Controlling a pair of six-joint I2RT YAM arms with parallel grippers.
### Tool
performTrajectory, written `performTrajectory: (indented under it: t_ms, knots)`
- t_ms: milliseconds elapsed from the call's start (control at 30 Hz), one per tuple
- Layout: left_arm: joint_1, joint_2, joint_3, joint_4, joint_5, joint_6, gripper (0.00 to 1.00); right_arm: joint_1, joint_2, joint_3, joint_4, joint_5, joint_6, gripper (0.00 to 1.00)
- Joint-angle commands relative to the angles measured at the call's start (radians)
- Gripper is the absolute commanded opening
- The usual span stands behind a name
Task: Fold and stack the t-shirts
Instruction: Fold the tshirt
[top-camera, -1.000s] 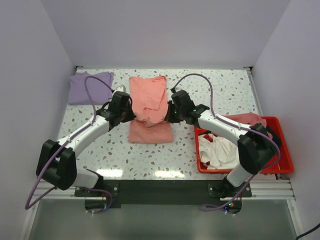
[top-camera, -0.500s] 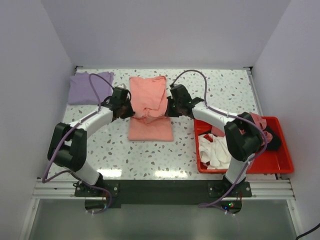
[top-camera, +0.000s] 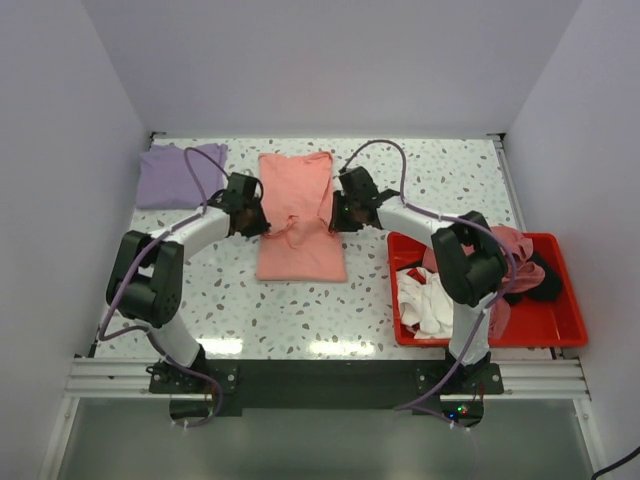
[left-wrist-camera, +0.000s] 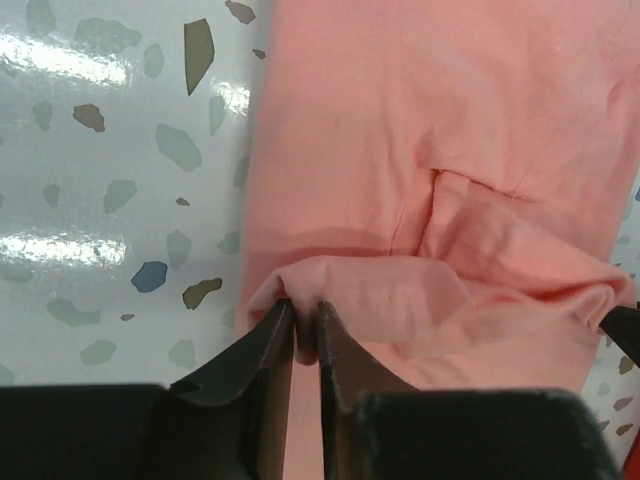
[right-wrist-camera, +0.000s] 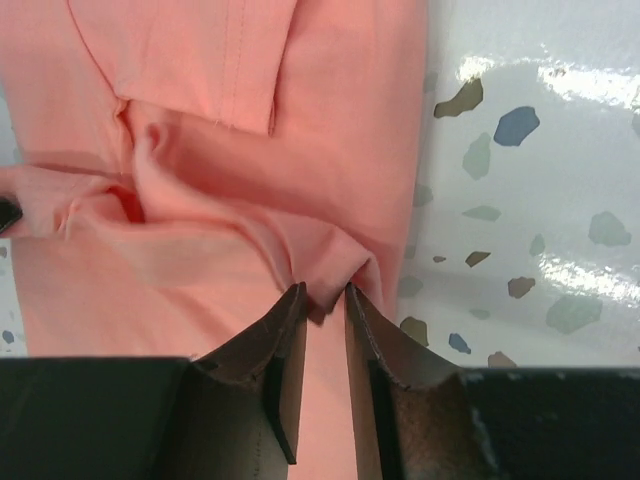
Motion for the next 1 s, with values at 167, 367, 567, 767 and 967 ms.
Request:
performTrajectory:
  t_ms: [167, 367, 567, 767, 967]
  knots:
    - [0.011, -0.052, 0.028, 0.051, -0.025, 0.011, 0.65, -0.016, 0.001, 0.081, -0.028, -0.017, -0.032, 0.44]
    - [0.011, -0.155, -0.032, 0.039, -0.04, -0.004, 1.0, -0.014, -0.081, 0.053, -0.059, -0.024, -0.06, 0.99]
    - [0.008, -0.314, -0.153, 0.042, -0.017, -0.027, 1.0, -0.013, -0.193, -0.049, -0.028, -0.101, -0.052, 0.99]
    - [0.005, -0.446, -0.326, 0.06, 0.018, -0.07, 1.0, -0.002, -0.313, -0.238, 0.002, -0.113, -0.009, 0.99]
    - [0.005, -0.515, -0.468, 0.063, 0.043, -0.091, 1.0, 0.003, -0.425, -0.396, 0.022, -0.144, 0.032, 0.99]
